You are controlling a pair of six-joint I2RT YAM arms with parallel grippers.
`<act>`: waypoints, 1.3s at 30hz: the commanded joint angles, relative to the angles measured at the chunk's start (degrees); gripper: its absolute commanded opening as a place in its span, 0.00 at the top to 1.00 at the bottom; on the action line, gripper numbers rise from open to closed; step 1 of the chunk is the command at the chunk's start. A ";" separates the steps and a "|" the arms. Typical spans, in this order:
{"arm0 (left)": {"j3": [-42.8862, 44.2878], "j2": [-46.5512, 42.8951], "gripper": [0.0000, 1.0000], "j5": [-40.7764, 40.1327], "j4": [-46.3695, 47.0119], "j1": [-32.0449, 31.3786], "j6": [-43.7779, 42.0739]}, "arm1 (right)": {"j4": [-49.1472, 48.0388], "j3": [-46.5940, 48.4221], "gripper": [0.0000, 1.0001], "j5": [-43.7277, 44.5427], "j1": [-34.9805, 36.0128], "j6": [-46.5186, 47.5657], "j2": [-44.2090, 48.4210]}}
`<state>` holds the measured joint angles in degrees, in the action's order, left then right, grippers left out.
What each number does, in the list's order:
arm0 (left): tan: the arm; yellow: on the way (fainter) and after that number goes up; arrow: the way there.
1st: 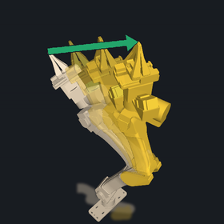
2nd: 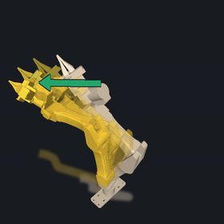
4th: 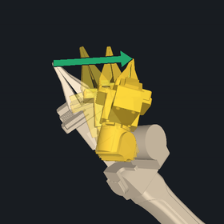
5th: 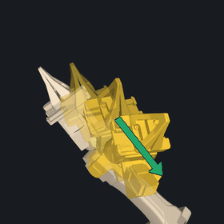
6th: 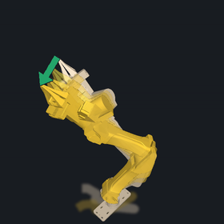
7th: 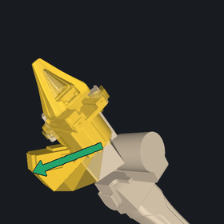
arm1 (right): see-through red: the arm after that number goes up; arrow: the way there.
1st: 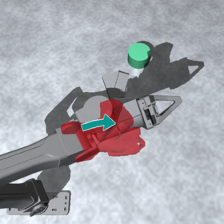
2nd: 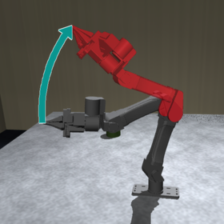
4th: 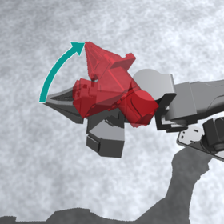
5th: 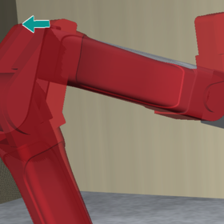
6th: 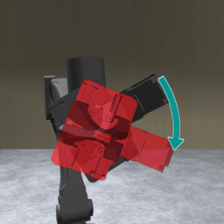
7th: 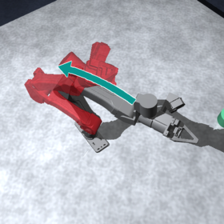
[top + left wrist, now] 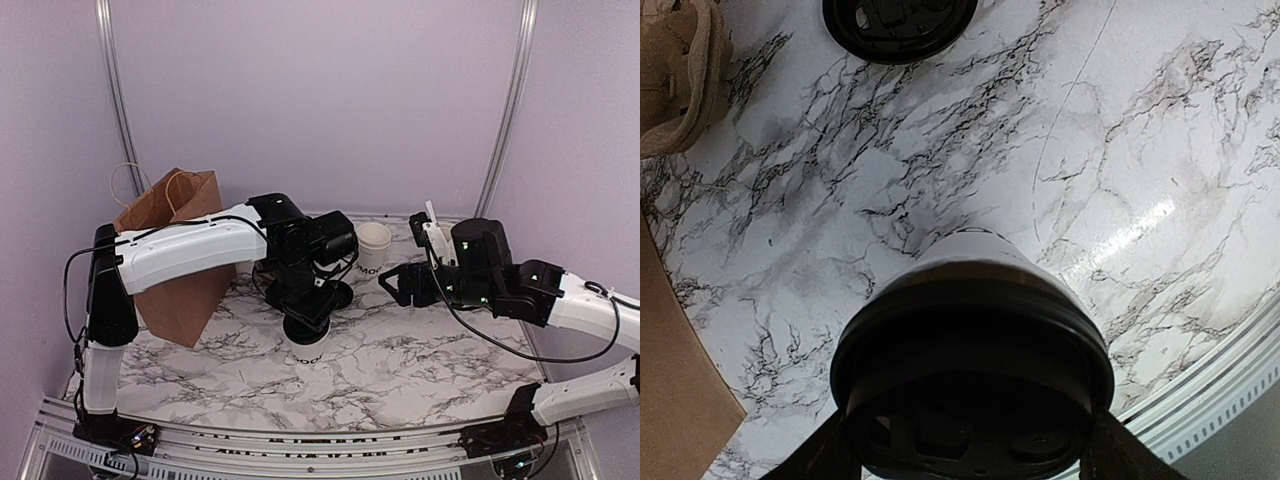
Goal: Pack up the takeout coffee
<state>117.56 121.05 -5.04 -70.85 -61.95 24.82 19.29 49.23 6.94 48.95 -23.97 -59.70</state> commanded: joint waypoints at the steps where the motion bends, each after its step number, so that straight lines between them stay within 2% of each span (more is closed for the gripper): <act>1: 2.04 1.52 0.28 -0.48 -2.21 -0.44 -0.71 | -0.93 0.18 0.28 -0.44 -0.14 -0.73 1.21; 11: 3.16 3.30 0.23 -0.16 -2.27 -0.46 -1.12 | -0.59 -0.31 0.28 -0.36 -0.13 -0.91 1.97; 18: 4.29 3.41 0.13 -0.54 -2.25 -0.58 -0.77 | -0.39 -0.45 0.28 -0.48 -0.15 -0.91 2.10; 29: 4.15 0.15 0.04 -2.52 -1.05 -0.61 0.45 | -0.22 0.41 0.28 -2.43 -0.19 -0.82 0.39; 34: -0.11 -4.59 0.02 -2.60 3.90 -0.62 1.29 | -0.82 0.99 0.28 -5.16 -0.16 -1.05 -1.88; 39: -9.25 -11.52 0.01 -3.51 13.04 -0.32 3.29 | -2.50 1.60 0.28 -8.52 -0.16 -1.62 -5.30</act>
<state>113.97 116.07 -6.83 -65.52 -62.26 25.98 18.92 48.80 1.85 48.95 -24.51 -62.74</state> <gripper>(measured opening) 0.987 0.717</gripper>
